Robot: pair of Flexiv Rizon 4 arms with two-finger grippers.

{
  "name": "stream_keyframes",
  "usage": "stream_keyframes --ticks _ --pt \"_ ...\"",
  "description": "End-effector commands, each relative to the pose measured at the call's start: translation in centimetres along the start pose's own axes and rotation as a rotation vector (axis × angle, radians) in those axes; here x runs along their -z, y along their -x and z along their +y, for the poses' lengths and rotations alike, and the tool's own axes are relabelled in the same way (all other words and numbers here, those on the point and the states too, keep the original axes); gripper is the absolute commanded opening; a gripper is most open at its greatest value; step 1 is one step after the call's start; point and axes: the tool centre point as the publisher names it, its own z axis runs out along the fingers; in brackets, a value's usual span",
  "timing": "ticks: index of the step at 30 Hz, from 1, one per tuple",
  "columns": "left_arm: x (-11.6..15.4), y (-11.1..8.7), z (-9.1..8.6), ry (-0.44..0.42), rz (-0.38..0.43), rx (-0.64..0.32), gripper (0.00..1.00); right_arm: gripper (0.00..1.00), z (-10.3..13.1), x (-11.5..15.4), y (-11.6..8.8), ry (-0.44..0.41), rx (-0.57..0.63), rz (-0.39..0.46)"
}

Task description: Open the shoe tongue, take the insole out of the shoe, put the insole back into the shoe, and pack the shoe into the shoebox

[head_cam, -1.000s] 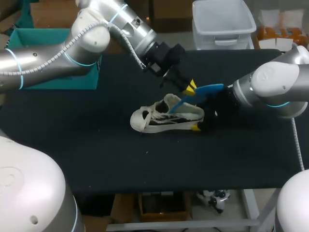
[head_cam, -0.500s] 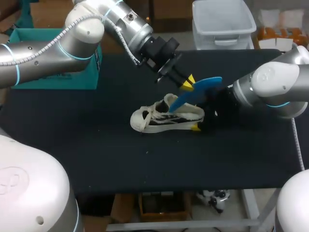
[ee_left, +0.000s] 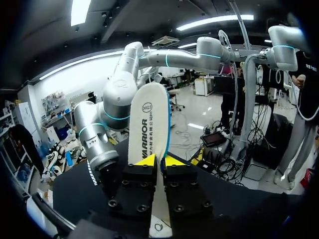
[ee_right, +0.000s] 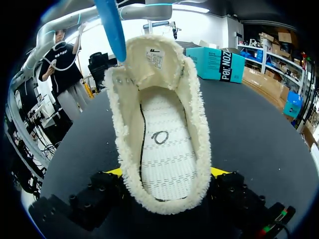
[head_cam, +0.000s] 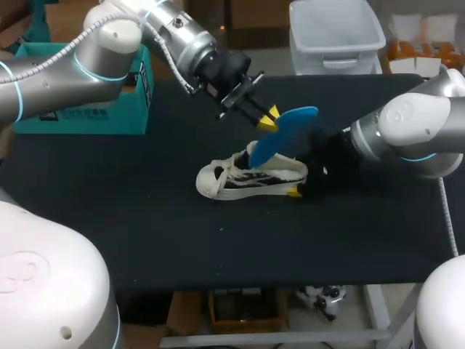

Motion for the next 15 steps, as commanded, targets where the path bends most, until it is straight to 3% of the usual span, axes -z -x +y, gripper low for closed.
stream_keyframes --ticks 1,7,15 --pt "0.7 1.3 0.9 -0.069 0.071 -0.019 0.0 0.0 -0.2 0.1 -0.3 -0.001 0.001 -0.002" --pt "0.9 1.0 0.3 -0.114 0.107 -0.051 0.0 0.0 -0.2 0.1 -0.3 -0.001 0.001 -0.002" --pt "2.2 -1.5 -0.1 -0.131 0.077 -0.066 0.0 0.0 -0.2 0.1 -0.3 -0.001 0.001 -0.002"
